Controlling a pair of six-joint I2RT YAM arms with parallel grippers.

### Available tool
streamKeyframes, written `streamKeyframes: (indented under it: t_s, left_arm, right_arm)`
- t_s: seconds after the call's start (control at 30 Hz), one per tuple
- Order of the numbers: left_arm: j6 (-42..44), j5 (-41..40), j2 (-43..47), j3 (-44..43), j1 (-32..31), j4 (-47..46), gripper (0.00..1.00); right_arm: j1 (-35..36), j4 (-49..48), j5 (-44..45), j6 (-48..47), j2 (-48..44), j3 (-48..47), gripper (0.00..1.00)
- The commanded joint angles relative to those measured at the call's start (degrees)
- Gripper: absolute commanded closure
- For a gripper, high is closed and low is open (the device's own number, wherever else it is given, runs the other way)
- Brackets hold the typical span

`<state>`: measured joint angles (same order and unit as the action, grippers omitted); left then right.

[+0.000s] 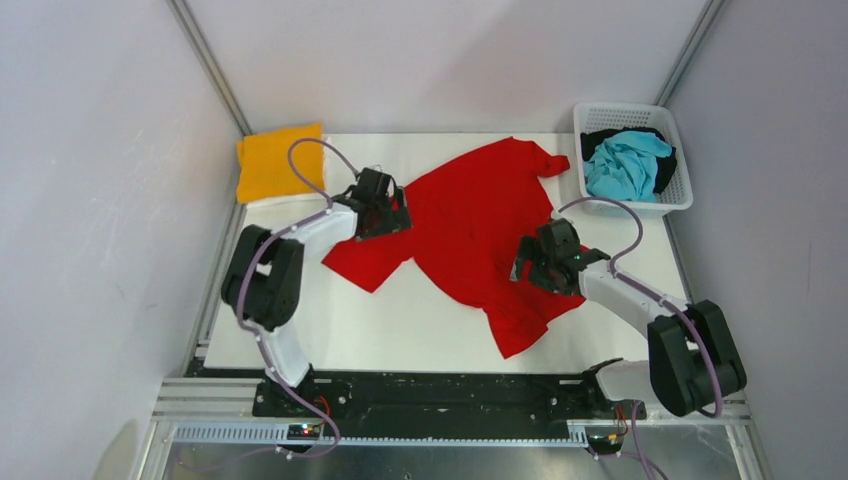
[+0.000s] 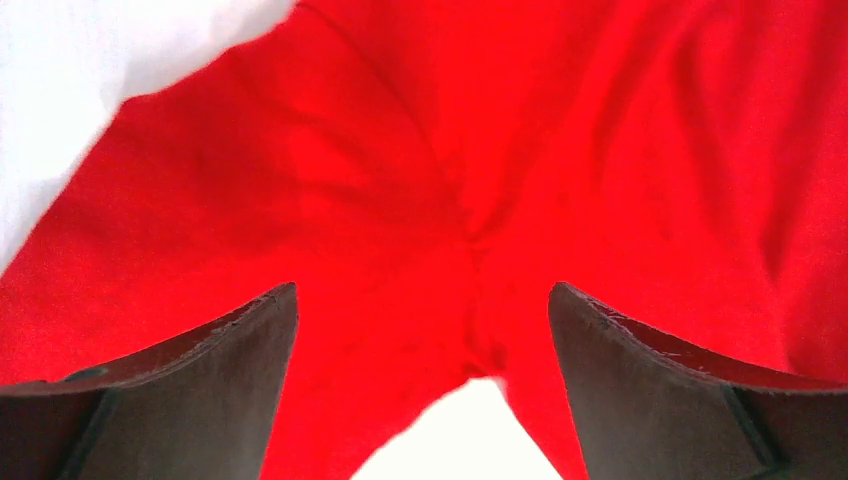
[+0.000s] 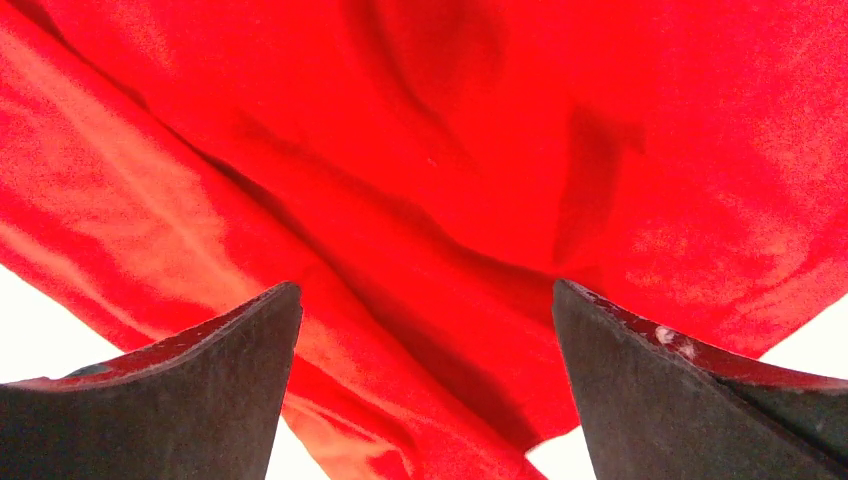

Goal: Fold and stack the t-shirts
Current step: Flatten out the tshirt

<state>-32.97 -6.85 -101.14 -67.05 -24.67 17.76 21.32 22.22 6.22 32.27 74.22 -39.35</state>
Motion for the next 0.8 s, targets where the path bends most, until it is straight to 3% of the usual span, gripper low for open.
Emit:
streamKeyframes:
  t_s: [0.0, 0.17, 0.47, 0.6, 0.77]
  left_arm:
    - [-0.2, 3.2, -5.5, -3.7, 3.6, 2.4, 0.02]
    - [-1.5, 11.6, -7.6, 0.7, 6.6, 2.3, 0.02]
    - [-8.1, 5.1, 10.1, 24.1, 6.6, 2.1, 0.02]
    - [-12.5, 4.0, 15.7, 30.8, 1.4, 2.1, 0.02]
    - [-16.2, 2.8, 19.0, 30.9, -5.6, 2.0, 0.02]
  right_arm:
    - [-1.2, -4.9, 0.6, 1.3, 4.7, -0.6, 0.00]
    - [-2.9, -5.7, -1.4, -1.4, 13.7, -6.1, 0.00]
    - [-3.1, -4.3, -7.6, -6.8, 31.5, -24.4, 0.00]
    - [-4.2, -2.2, -9.1, -8.7, 38.7, -34.0, 0.00]
    - [-6.8, 0.7, -8.5, -10.4, 44.3, -44.8, 0.00]
